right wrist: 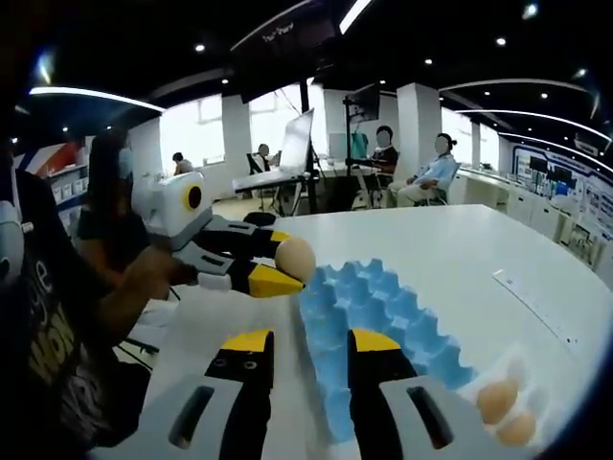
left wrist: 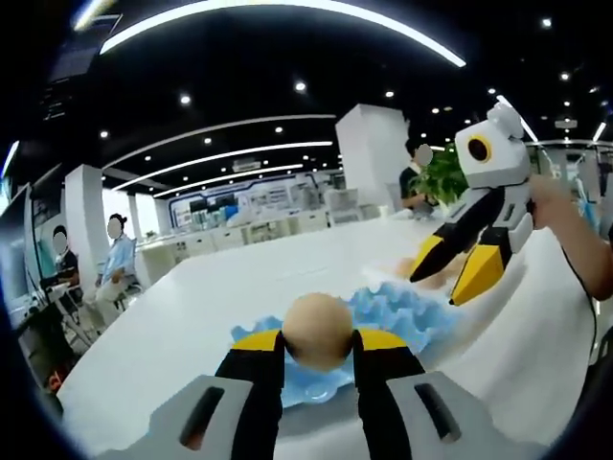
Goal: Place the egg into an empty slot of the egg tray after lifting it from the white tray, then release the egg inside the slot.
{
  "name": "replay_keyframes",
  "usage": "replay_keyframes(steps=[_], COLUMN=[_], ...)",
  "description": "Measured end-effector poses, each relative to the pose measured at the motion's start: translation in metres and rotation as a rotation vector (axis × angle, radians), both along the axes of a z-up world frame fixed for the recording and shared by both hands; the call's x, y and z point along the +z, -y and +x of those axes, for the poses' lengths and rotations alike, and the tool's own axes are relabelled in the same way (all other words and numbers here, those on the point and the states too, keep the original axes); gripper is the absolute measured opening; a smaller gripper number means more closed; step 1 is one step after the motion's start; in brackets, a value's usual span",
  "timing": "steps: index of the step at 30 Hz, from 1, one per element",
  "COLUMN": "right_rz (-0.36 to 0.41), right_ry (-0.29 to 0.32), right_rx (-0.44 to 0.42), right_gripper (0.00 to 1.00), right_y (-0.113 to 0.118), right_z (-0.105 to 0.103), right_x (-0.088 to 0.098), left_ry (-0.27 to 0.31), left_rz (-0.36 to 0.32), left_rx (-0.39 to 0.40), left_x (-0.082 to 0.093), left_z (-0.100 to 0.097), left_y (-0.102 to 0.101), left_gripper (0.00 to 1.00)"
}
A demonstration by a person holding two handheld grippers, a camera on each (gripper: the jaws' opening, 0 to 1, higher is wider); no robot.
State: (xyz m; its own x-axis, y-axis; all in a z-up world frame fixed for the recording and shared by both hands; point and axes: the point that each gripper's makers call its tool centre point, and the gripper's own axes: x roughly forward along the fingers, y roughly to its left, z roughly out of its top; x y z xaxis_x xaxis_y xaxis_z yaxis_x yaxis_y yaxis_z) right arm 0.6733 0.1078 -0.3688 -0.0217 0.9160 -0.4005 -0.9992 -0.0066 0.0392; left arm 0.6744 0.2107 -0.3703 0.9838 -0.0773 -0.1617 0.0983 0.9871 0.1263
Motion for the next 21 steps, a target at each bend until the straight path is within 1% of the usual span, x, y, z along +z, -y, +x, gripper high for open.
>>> replay_keyframes(steps=[7, 13, 16, 19, 21], right_rz=[-0.002, 0.001, 0.008, 0.012, 0.010], right_ry=[0.002, 0.002, 0.012, 0.009, 0.010], right_rx=[-0.004, -0.010, -0.007, -0.006, -0.006], right_gripper=[0.33, 0.34, 0.35, 0.35, 0.36], right_y=[0.000, 0.000, 0.000, 0.000, 0.000], right_z=[0.001, 0.001, 0.000, 0.000, 0.001], right_x=[-0.001, -0.001, 0.001, 0.002, 0.001], left_ry=[0.006, -0.002, -0.016, -0.028, -0.020], left_rz=[-0.001, 0.001, -0.011, -0.020, -0.062], left_rx=[0.028, 0.048, 0.066, 0.068, 0.051], left_x=[0.000, -0.006, -0.011, -0.015, -0.015], left_z=[-0.003, -0.006, -0.006, -0.007, -0.008], left_y=[-0.008, -0.017, -0.028, -0.032, -0.031], left_gripper=[0.28, 0.28, 0.28, 0.28, 0.28])
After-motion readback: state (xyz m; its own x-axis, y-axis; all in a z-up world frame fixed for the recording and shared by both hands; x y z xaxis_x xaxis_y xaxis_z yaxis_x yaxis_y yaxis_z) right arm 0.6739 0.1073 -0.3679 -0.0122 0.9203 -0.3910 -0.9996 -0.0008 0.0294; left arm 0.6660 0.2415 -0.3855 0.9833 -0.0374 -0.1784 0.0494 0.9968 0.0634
